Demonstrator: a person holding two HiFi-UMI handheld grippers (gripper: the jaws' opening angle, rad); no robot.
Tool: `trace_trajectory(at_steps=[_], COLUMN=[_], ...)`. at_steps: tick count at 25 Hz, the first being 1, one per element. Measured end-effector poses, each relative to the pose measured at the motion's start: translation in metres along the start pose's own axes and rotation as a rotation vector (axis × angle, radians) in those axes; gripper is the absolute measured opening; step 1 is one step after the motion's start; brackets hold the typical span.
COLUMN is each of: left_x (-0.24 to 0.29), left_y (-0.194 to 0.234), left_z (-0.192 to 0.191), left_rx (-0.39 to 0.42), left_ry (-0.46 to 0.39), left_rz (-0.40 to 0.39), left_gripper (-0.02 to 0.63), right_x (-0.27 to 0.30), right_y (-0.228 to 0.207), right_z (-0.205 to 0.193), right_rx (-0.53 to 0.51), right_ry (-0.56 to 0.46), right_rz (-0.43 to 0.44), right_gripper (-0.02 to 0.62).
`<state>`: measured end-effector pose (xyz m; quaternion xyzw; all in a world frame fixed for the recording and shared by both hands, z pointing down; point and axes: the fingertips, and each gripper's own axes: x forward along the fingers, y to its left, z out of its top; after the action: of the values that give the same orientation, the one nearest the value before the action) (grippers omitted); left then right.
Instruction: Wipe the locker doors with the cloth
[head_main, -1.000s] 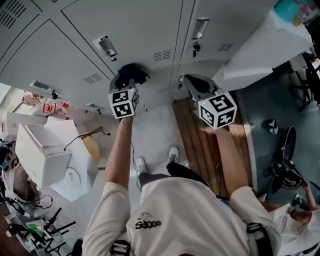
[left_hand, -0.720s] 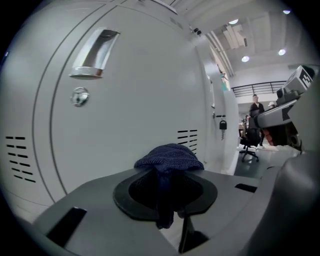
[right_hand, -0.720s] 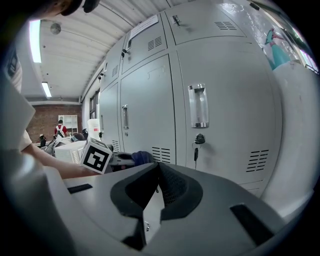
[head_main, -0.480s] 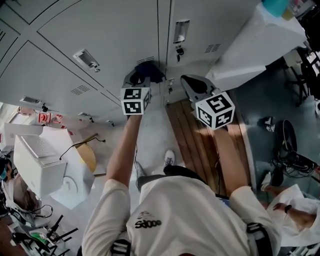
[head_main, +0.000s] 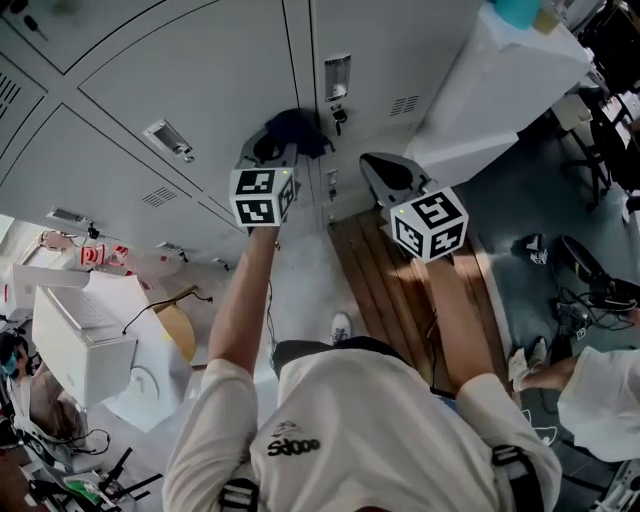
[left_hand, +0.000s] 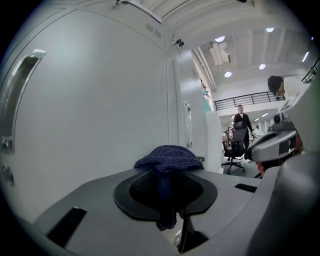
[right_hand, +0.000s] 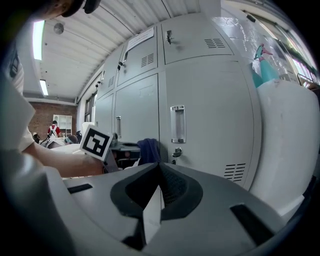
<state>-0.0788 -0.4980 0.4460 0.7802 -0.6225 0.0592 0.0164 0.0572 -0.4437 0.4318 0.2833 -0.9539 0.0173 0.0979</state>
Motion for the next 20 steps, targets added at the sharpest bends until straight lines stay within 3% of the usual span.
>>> trace_trajectory(at_steps=[8,13,20], left_x=[-0.012,-0.028,-0.057], left_y=[-0.008,-0.005,0.012], left_z=[0.127,0.207,0.265], left_rx=[0.068,0.072,0.076], left_ry=[-0.064,-0.203,-0.282], left_rz=[-0.068,-0.077,-0.053], left_gripper=[0.089,0.089,0.089], right_x=[-0.007,-0.019,-0.028], right_y=[0.008,0.019,0.039], right_z=[0.051,0.082,0.118], right_rx=[-0.011,-0.046,-0.026], right_ry=[-0.093,-0.140,-0.200], right_rz=[0.027,0.053,0.085], right_gripper=[0.008,0.008,0.008])
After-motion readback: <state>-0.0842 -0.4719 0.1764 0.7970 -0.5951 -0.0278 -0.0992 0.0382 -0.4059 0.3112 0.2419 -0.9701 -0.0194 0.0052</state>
